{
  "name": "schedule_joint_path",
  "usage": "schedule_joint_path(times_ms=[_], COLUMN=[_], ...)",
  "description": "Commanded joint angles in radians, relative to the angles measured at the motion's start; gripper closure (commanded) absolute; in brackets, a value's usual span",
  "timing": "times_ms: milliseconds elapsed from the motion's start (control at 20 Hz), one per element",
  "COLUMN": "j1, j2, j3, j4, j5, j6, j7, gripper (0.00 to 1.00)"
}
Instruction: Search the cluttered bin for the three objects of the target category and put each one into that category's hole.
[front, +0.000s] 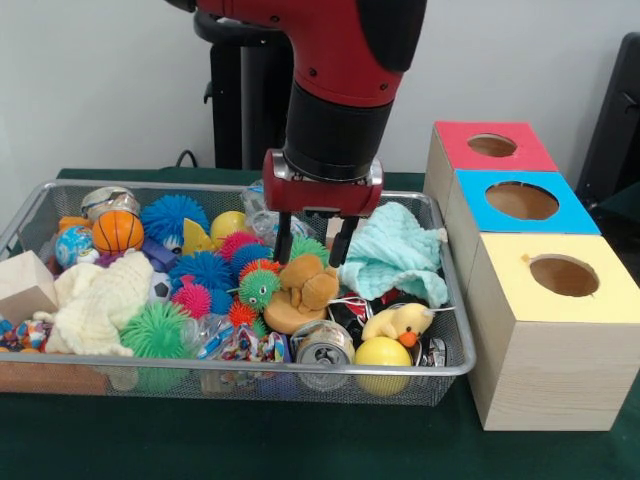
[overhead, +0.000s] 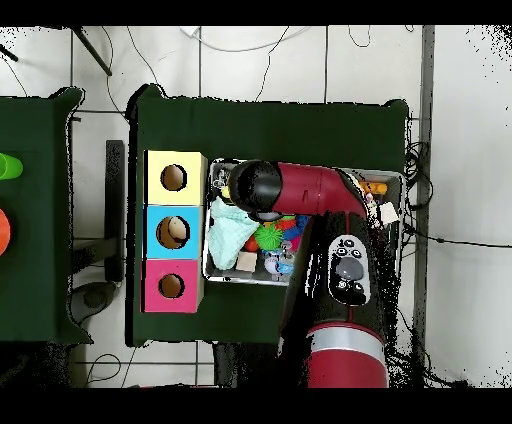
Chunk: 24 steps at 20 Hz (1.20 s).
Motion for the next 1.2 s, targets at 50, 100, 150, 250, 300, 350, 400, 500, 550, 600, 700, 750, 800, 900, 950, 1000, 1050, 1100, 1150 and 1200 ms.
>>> schedule_joint_path(times_ms=[50, 100, 150, 250, 300, 350, 400, 500, 550, 600, 700, 750, 800, 900, 950, 1000, 1050, 1100, 1150, 1200], j1=[-0.037, -0.038, -0.036, -0.041, -0.044, -0.045, -0.045, -0.044, -0.046, -0.048, -0.05, -0.051, -0.052, -0.044, -0.037, -0.031, -0.024, -0.017, -0.01, -0.006], j2=[0.038, 0.044, 0.051, 0.055, 0.055, 0.055, 0.055, 0.052, 0.049, 0.047, 0.044, 0.044, 0.043, 0.05, 0.053, 0.056, 0.057, 0.057, 0.055, 0.052], j3=[0.05, 0.05, 0.048, 0.051, 0.053, 0.053, 0.051, 0.05, 0.053, 0.054, 0.055, 0.056, 0.056, 0.046, 0.039, 0.032, 0.025, 0.018, 0.012, 0.008], j4=[0.135, 0.138, 0.138, 0.148, 0.155, 0.163, 0.17, 0.188, 0.201, 0.213, 0.232, 0.239, 0.245, 0.247, 0.247, 0.248, 0.249, 0.251, 0.254, 0.26], j5=[-0.06, -0.058, -0.06, -0.059, -0.059, -0.058, -0.059, -0.061, -0.061, -0.063, -0.066, -0.066, -0.066, -0.067, -0.07, -0.073, -0.074, -0.075, -0.077, -0.077], j6=[-0.112, -0.127, -0.136, -0.157, -0.168, -0.18, -0.192, -0.219, -0.237, -0.253, -0.28, -0.29, -0.296, -0.309, -0.317, -0.325, -0.332, -0.336, -0.341, -0.346], j7=[0.072, 0.078, 0.081, 0.08, 0.079, 0.081, 0.084, 0.091, 0.094, 0.095, 0.096, 0.097, 0.095, 0.105, 0.109, 0.113, 0.118, 0.121, 0.124, 0.127], gripper=[0.0, 0.0, 0.0, 0.0, 0.0, 0.0, 0.0, 0.0, 0.0, 0.0, 0.0, 0.0, 0.0, 0.0, 0.0, 0.0, 0.0, 0.0, 0.0, 0.0])
